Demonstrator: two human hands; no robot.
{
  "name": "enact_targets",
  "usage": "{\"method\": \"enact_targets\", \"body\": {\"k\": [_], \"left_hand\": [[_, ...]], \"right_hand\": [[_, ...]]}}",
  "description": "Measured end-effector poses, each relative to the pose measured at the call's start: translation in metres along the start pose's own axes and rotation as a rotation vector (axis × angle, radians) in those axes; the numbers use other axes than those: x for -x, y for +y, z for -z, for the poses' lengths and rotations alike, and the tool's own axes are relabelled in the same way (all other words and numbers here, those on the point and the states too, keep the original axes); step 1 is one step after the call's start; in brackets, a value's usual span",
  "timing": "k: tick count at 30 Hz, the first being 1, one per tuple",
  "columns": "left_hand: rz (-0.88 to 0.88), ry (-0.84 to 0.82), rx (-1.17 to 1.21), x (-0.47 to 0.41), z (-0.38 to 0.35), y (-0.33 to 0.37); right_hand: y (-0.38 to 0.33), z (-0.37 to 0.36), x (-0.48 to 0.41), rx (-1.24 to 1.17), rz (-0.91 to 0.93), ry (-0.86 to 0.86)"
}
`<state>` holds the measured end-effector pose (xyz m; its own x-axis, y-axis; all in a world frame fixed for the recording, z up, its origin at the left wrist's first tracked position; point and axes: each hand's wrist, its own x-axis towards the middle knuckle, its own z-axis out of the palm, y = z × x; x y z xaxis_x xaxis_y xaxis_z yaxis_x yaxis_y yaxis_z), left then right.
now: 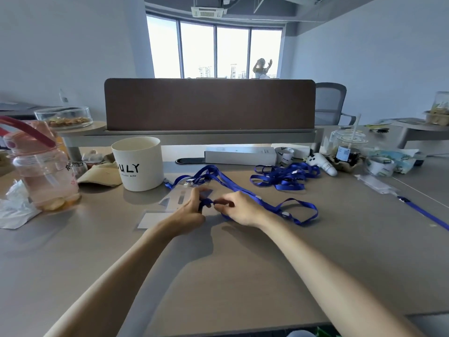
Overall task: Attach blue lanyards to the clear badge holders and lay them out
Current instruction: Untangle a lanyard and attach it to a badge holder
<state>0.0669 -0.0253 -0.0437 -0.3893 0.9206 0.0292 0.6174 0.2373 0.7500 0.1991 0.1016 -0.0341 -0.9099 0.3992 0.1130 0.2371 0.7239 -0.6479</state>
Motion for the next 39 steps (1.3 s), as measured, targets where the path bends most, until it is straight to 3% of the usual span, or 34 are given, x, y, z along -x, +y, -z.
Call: {"method": "enact_targets", "body": {"k": [8,13,18,28,30,34,39], "left_hand": [[-0.103,0.035,0.025,0.004,-0.004,0.000],[-0.152,-0.058,-0.010,0.002,0.003,-0.011],[-0.062,-0.181,-0.163,0.001,0.027,-0.033],[-0.111,-0.006,-0.303,0.004,0.027,-0.039],[-0.181,0.040,-0.310,0.005,0.026,-0.038],[-0.241,0.100,-0.389,0.007,0.028,-0.036],[-0.306,0.187,-0.392,0.004,0.030,-0.040]], "right_hand": [[0.004,-0.024,-0.002,-0.093,0.025,0.125],[0.027,-0.026,-0.008,0.030,0.133,0.211],[0.036,-0.017,-0.013,0.005,0.097,0.309],[0.038,-0.016,-0.009,0.174,0.058,0.429],[0.031,-0.014,-0.009,0.222,0.080,0.361],[0.014,-0.009,-0.013,0.295,0.093,0.061],[0.021,-0.019,-0.015,0.182,0.096,-0.050]]}}
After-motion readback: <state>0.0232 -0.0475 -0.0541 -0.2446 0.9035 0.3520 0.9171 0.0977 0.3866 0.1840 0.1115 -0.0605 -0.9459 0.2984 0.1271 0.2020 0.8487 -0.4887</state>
